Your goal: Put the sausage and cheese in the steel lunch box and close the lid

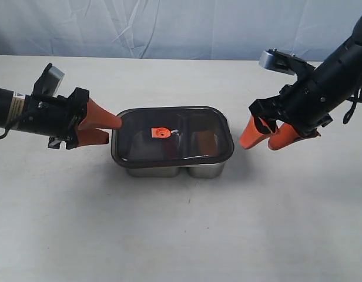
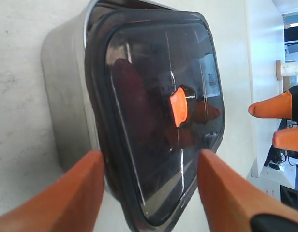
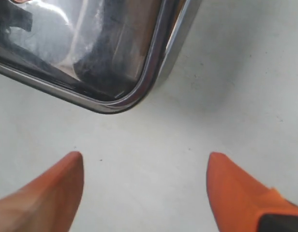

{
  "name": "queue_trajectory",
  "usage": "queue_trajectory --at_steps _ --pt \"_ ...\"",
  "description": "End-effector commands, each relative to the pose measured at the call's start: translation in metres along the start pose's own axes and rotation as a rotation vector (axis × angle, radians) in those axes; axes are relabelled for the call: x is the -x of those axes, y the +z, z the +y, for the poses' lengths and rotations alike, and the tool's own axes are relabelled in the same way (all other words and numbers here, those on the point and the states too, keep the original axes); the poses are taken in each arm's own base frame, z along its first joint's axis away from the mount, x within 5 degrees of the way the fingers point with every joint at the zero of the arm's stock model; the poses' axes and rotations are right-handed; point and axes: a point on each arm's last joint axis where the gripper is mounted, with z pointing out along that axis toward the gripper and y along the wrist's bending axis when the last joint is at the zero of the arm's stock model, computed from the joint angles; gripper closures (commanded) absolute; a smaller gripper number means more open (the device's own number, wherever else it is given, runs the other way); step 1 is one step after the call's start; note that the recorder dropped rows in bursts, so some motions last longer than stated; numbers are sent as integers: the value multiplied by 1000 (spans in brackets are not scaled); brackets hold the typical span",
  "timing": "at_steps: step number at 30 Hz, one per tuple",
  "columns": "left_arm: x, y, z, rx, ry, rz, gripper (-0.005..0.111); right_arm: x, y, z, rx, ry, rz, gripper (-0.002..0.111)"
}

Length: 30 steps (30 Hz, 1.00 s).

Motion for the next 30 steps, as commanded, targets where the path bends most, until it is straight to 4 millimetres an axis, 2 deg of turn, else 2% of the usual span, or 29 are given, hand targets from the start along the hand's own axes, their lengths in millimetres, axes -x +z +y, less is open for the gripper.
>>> queue_trajectory --at_steps 1,5,12,15,18,20,21,24,25,26,30 --pt "-1 -4 -10 -21 27 3 51 -2 -13 6 -17 -32 -29 41" --pt "-6 -11 -9 -22 11 -8 51 -6 -24 12 -36 -36 -49 41" --pt "-17 -47 -3 2 -41 -105 52 -18 -48 28 -39 -58 -60 41" --pt "-25 -57 -9 6 -34 -134 58 -24 -59 36 -36 -67 -73 41" --pt "-33 -64 -23 -11 0 -147 70 -32 -69 46 -21 -88 -71 42" --pt "-38 -70 -38 -40 51 -152 82 -39 -77 53 -2 -96 -78 48" --pt "-41 -74 -46 -59 78 -152 88 -43 -80 57 8 -94 -84 56" --pt "-50 -85 -71 -106 167 -160 106 -54 -87 66 27 -82 -120 90" --pt "-53 -89 -80 -107 204 -176 106 -58 -90 69 34 -78 -132 104" --pt "-56 -94 -90 -110 233 -199 106 -63 -92 72 46 -76 -145 108" --pt "-74 -114 -129 -123 381 -292 106 -83 -103 89 100 -89 -216 108"
